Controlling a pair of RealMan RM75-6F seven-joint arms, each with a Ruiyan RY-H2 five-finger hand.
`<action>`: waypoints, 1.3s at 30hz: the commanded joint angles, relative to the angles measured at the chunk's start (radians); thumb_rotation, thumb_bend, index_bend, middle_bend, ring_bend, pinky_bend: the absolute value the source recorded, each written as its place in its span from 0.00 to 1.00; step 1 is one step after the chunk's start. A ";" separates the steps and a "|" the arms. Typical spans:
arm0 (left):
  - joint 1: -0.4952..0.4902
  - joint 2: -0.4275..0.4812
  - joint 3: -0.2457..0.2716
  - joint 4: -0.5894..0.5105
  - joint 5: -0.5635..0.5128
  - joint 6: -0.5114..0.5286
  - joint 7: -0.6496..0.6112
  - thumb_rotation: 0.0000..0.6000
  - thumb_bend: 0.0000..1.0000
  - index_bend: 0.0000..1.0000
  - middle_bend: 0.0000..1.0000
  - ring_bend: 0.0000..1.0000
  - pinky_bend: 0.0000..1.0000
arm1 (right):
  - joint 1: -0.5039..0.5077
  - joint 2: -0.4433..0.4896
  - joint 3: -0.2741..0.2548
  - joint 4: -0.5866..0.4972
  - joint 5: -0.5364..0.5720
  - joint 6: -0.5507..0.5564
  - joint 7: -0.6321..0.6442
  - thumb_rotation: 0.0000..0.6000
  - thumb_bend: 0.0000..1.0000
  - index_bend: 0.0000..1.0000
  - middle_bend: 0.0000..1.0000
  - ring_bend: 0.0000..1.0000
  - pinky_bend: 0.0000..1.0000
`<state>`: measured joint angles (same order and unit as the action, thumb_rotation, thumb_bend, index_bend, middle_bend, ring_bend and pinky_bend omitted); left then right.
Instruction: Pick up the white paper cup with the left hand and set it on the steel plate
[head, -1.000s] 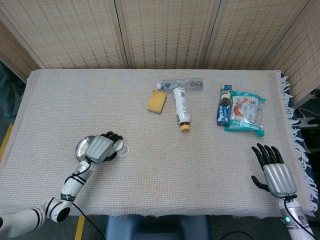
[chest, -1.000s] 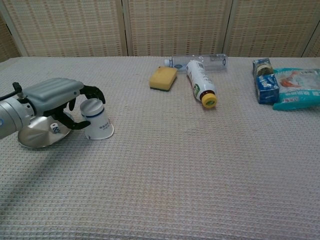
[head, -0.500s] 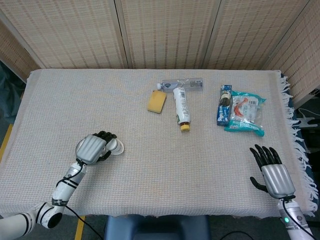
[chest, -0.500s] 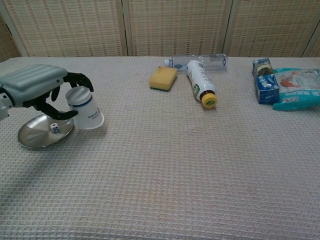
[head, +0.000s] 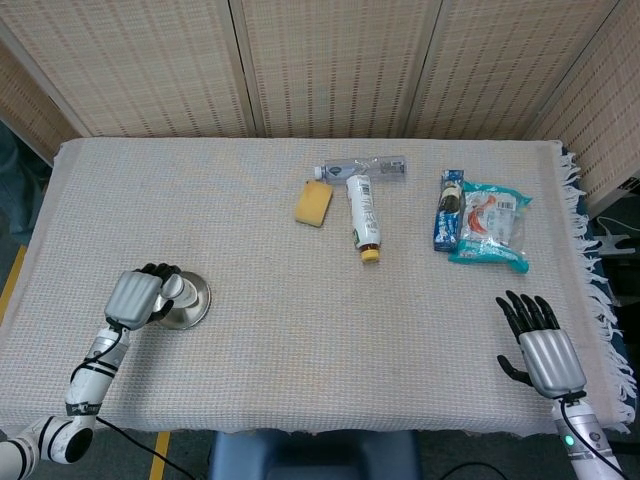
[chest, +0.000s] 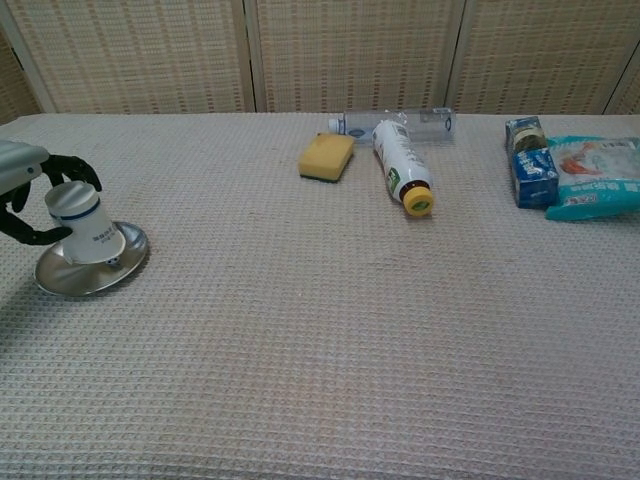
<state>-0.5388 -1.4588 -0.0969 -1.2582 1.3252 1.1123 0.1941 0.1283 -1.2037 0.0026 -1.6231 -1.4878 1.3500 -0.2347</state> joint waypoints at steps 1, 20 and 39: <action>-0.003 -0.006 0.001 0.009 0.008 -0.005 -0.016 1.00 0.35 0.45 0.44 0.32 0.58 | -0.001 0.000 -0.001 -0.001 -0.001 0.001 -0.001 0.92 0.18 0.00 0.00 0.00 0.00; 0.001 -0.030 -0.034 0.113 -0.067 -0.036 0.021 1.00 0.35 0.46 0.55 0.38 0.62 | -0.009 0.004 -0.003 -0.004 -0.003 0.016 -0.001 0.92 0.18 0.00 0.00 0.00 0.00; -0.025 0.005 -0.016 0.014 0.003 -0.105 -0.160 1.00 0.35 0.46 0.58 0.39 0.62 | -0.016 0.008 -0.006 -0.007 -0.008 0.026 0.000 0.92 0.18 0.00 0.00 0.00 0.00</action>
<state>-0.5563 -1.4568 -0.1110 -1.2419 1.3222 1.0194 0.0596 0.1119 -1.1960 -0.0030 -1.6301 -1.4958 1.3760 -0.2350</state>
